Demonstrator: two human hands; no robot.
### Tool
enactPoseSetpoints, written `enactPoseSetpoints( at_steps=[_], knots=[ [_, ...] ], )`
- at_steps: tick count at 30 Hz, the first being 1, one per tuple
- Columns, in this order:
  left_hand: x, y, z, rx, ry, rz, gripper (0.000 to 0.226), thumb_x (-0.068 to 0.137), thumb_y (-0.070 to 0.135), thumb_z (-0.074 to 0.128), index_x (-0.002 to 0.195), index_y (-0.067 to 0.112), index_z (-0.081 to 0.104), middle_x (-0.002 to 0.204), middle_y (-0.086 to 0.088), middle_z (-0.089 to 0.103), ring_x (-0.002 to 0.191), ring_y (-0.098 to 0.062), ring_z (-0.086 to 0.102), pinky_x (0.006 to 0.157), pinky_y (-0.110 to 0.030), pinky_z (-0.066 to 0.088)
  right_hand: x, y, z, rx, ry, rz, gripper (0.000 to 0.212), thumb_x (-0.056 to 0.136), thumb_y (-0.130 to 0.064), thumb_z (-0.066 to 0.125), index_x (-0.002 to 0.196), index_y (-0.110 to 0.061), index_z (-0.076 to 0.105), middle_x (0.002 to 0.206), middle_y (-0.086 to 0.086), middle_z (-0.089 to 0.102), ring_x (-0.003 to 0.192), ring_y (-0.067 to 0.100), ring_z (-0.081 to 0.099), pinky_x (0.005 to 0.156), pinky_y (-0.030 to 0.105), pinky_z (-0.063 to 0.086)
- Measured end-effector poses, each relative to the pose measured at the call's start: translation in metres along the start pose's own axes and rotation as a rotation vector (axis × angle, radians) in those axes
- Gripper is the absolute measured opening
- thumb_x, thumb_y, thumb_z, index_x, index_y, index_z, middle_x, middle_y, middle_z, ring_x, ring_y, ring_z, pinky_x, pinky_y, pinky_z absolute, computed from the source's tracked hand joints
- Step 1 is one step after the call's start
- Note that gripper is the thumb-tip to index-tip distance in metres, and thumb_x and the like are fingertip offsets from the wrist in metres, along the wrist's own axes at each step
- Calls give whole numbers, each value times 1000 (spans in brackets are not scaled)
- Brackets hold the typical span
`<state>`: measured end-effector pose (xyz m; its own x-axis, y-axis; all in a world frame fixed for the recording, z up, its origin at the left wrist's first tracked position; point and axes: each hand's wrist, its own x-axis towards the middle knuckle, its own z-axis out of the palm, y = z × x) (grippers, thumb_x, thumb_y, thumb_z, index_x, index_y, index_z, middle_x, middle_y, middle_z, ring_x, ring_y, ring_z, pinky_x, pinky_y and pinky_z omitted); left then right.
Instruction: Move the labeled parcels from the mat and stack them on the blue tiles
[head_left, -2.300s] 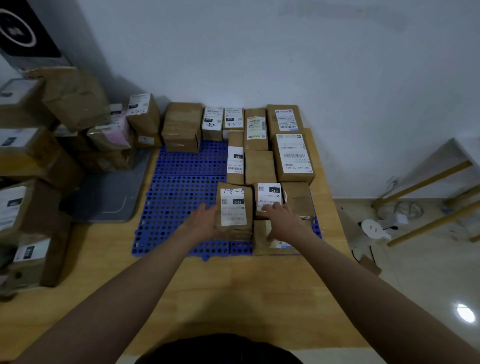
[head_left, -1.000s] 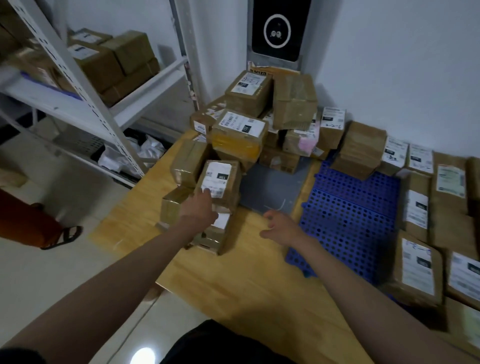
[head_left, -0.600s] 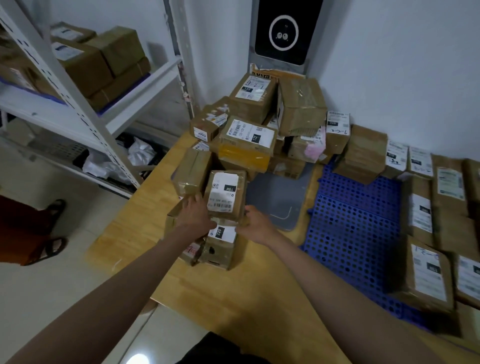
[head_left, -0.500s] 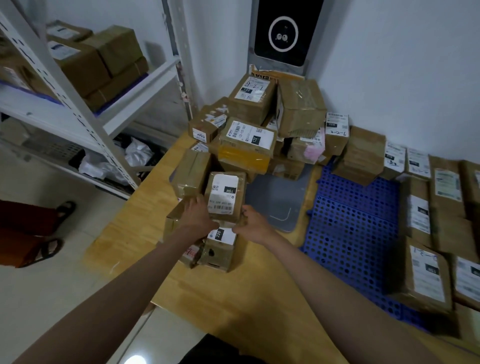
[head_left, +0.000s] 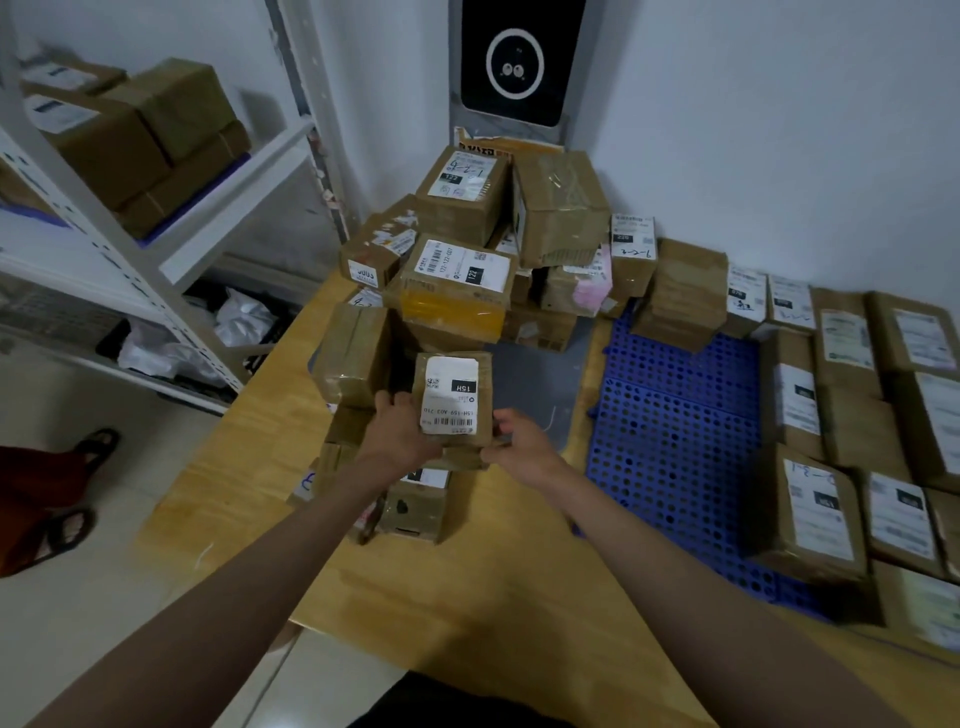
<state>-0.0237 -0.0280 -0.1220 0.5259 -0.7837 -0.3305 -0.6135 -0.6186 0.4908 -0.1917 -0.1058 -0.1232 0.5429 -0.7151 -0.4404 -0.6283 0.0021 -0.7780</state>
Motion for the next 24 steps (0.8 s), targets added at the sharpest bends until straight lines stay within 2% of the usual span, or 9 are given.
enactPoseSetpoints(
  at_steps=[2,5,7,9,11,14,16,21,24],
  knots=[
    [-4,10,7,22,-3,21,78,66,26,82,130,11,40,120,-6,35,106,-23,48,87,-37,52,-7,9,-10,24,12,12,52,80,-2,70,127,-10,51,120,4,57,100,11,57,50,4,42],
    [-11,29,20,84,-11,75,82,66,28,83,134,12,39,129,-9,40,123,-26,41,95,-40,50,-20,23,-28,25,33,19,51,79,-4,72,124,-12,49,112,-2,55,84,-2,51,47,0,39],
    [-15,42,31,71,-32,100,83,65,27,83,134,12,40,131,-9,41,125,-26,42,96,-39,47,-30,34,-42,26,57,20,49,80,-5,72,122,-13,49,105,-8,52,92,2,52,48,1,40],
    [-20,58,41,61,-55,110,81,63,27,84,130,11,42,126,-9,46,118,-26,48,90,-35,47,-42,46,-56,34,79,20,47,81,-6,73,122,-12,50,104,-9,51,97,6,51,49,3,42],
    [-23,77,53,68,-75,135,78,62,26,85,126,9,43,122,-10,52,113,-27,53,83,-32,44,-54,59,-72,53,91,27,51,81,-7,74,125,-11,48,108,-5,51,91,4,53,51,6,46],
    [-30,108,72,67,-111,179,76,62,23,86,125,11,45,122,-10,53,111,-27,54,87,-35,48,-71,79,-98,49,111,38,60,83,-9,74,134,-9,42,114,3,54,101,17,59,76,25,55],
    [-35,129,86,76,-137,220,73,62,23,86,123,12,47,121,-8,54,110,-26,56,87,-37,52,-81,96,-116,46,133,38,63,83,-9,74,138,-8,41,114,5,57,106,21,59,86,31,51],
    [-45,183,123,72,-182,302,73,65,26,84,126,14,45,121,-7,58,107,-25,59,76,-33,49,-96,140,-161,60,177,79,67,82,-15,77,139,-13,43,109,-6,54,110,18,58,82,26,47],
    [-46,216,142,51,-207,326,78,67,34,84,130,14,44,124,-7,57,109,-26,59,83,-39,53,-99,162,-189,45,223,102,68,81,-22,78,139,-16,43,117,-5,57,104,11,56,75,20,44]
  ],
)
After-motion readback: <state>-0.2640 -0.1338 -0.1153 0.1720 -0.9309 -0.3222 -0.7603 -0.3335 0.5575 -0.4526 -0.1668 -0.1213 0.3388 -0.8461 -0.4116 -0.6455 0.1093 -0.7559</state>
